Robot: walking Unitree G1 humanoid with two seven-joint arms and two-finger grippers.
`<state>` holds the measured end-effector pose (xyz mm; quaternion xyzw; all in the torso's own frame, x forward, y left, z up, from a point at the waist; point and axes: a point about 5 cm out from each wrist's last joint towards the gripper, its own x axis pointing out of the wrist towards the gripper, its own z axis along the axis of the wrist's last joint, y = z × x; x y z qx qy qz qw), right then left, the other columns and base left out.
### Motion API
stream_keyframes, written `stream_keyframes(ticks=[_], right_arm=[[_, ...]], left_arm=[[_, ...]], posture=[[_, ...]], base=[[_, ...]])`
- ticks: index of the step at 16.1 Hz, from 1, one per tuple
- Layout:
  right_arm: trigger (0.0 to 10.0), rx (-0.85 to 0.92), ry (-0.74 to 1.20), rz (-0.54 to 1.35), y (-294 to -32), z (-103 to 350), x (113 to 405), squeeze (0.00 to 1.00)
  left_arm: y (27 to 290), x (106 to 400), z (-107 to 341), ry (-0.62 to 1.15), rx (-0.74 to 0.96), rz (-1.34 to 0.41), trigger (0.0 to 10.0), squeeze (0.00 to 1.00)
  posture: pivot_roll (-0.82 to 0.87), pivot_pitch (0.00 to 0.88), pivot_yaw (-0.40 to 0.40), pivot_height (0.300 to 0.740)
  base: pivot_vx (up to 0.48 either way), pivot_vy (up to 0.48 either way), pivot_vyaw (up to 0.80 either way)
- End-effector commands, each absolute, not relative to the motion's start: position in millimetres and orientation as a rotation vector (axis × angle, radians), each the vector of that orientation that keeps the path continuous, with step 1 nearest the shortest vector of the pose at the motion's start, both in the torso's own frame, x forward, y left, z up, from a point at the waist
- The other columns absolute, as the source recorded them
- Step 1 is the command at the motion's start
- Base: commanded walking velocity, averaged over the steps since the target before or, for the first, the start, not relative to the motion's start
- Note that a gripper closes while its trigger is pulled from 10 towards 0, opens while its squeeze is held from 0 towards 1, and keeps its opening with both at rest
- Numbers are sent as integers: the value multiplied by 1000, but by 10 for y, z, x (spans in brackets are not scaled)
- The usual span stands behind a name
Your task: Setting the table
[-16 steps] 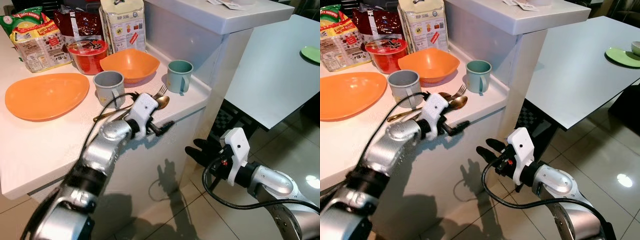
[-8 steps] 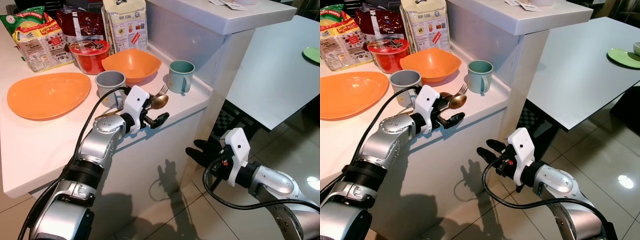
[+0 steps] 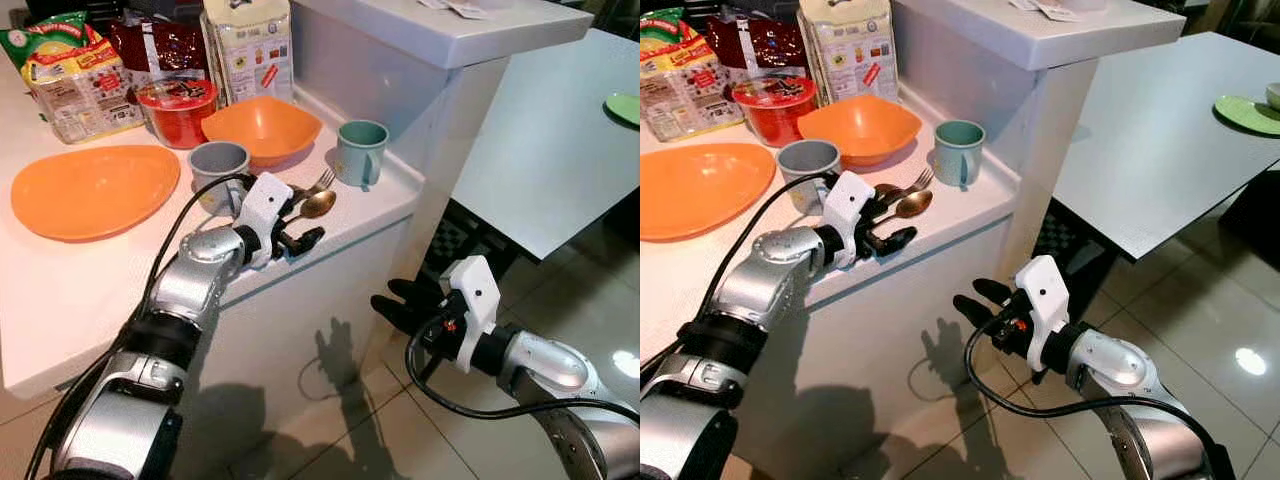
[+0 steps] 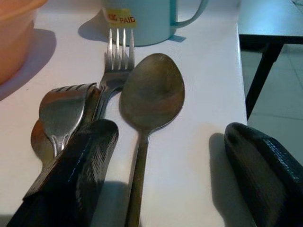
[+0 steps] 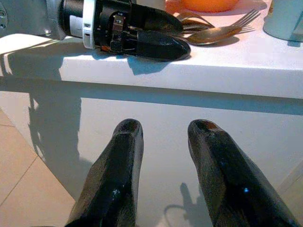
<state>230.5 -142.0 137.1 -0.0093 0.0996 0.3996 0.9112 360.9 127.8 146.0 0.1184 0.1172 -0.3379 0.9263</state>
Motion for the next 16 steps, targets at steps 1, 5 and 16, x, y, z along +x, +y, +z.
stream_keyframes(ticks=[1, 5, 16], right_arm=[[10000, -23, 214, 820, -1453, 1385, 2310, 0], [10000, -29, 221, 826, -1468, 1383, 2309, 0], [10000, -43, 222, 820, -1477, 1369, 2318, 0]], left_arm=[[1284, 3638, 1467, 265, 262, -678, 8196, 0], [1268, 3648, 1505, 288, 210, -712, 7059, 0], [1281, 3651, 1418, 428, 290, -720, 0, 0]], posture=[[14, 0, -34, 740], [14, 0, -34, 740], [21, 0, -32, 740]], base=[[0, 0, 0], [0, 0, 0], [0, 0, 0]])
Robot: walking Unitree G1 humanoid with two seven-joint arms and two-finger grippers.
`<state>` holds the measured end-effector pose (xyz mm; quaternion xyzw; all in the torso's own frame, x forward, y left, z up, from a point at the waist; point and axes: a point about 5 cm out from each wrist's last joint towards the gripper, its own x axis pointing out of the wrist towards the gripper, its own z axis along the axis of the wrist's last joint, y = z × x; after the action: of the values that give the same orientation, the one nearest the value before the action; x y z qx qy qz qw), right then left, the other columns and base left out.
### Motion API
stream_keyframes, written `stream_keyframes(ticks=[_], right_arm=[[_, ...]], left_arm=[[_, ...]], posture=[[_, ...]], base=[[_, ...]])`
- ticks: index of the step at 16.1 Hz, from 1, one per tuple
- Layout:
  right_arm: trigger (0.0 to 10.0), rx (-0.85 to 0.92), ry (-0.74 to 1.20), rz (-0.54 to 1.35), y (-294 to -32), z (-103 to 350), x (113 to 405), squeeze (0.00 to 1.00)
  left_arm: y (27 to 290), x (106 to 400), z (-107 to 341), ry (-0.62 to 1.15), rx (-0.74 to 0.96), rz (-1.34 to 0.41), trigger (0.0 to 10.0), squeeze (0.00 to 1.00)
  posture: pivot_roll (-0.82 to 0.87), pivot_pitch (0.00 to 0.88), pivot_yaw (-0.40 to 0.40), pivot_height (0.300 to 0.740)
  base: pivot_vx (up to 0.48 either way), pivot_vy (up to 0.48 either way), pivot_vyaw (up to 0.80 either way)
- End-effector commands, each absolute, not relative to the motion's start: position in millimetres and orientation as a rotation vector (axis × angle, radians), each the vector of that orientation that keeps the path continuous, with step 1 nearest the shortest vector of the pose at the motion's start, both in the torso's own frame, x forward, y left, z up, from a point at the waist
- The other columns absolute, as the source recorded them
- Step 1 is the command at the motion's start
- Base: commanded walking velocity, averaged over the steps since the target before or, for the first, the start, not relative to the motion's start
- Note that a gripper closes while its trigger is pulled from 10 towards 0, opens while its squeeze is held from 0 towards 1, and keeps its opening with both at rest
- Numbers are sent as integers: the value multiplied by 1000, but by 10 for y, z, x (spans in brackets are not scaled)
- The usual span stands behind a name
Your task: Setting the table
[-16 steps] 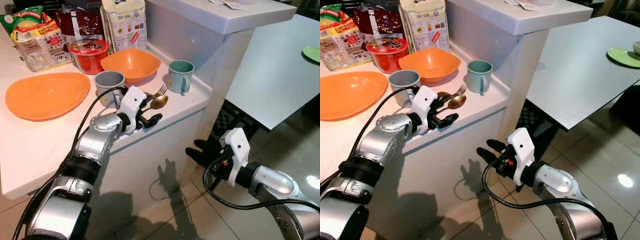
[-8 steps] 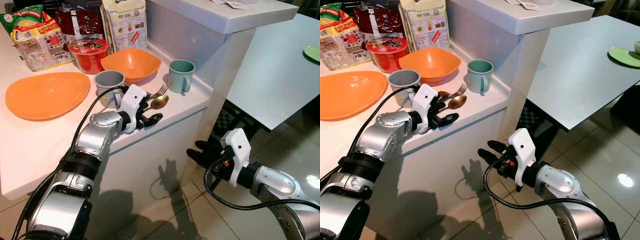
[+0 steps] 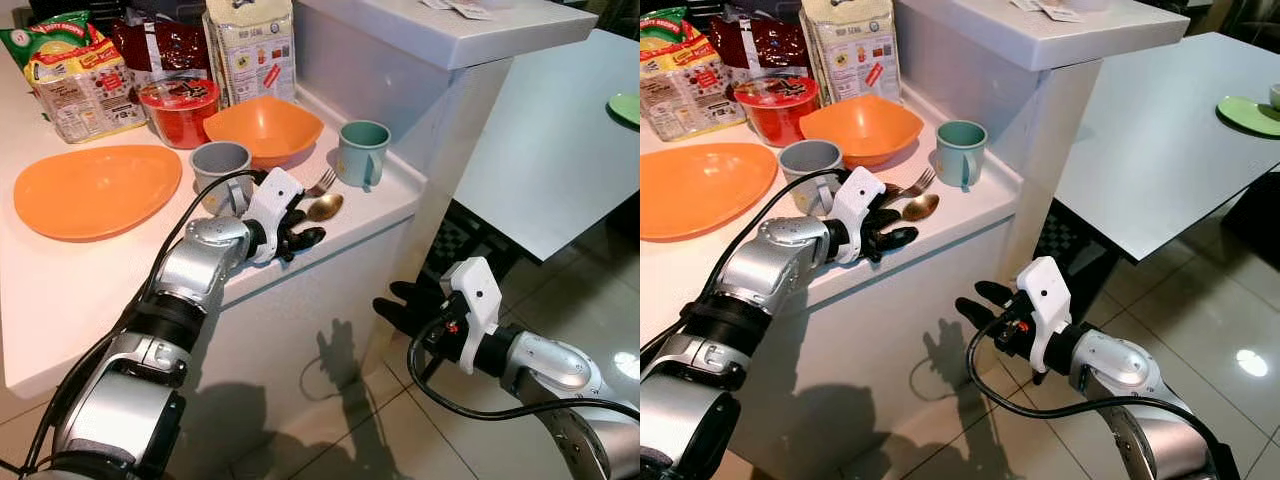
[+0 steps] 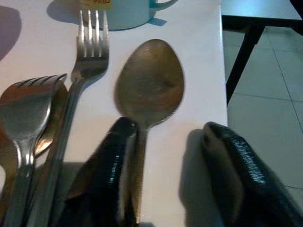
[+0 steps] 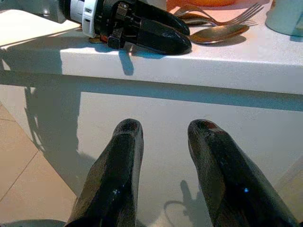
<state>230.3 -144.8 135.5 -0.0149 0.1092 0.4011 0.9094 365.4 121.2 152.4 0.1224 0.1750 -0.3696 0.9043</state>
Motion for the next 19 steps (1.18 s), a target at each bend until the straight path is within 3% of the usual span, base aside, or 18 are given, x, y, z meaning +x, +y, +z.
stream_keyframes(ticks=[1, 12, 19], right_arm=[[10000, -44, 222, 819, -1480, 1369, 2321, 0], [10000, -57, 213, 799, -1495, 1375, 2349, 0], [10000, -49, 197, 798, -1489, 1396, 2377, 0]], left_arm=[[1279, 3656, 1426, 425, 293, -717, 0, 0], [1213, 3651, 1591, 346, 235, -741, 0, 0], [1000, 3338, 1844, 222, 109, -889, 0, 0]], posture=[[21, 0, -32, 740], [23, 0, -28, 740], [31, 0, -28, 740]], base=[[0, 0, 0], [0, 0, 0], [0, 0, 0]])
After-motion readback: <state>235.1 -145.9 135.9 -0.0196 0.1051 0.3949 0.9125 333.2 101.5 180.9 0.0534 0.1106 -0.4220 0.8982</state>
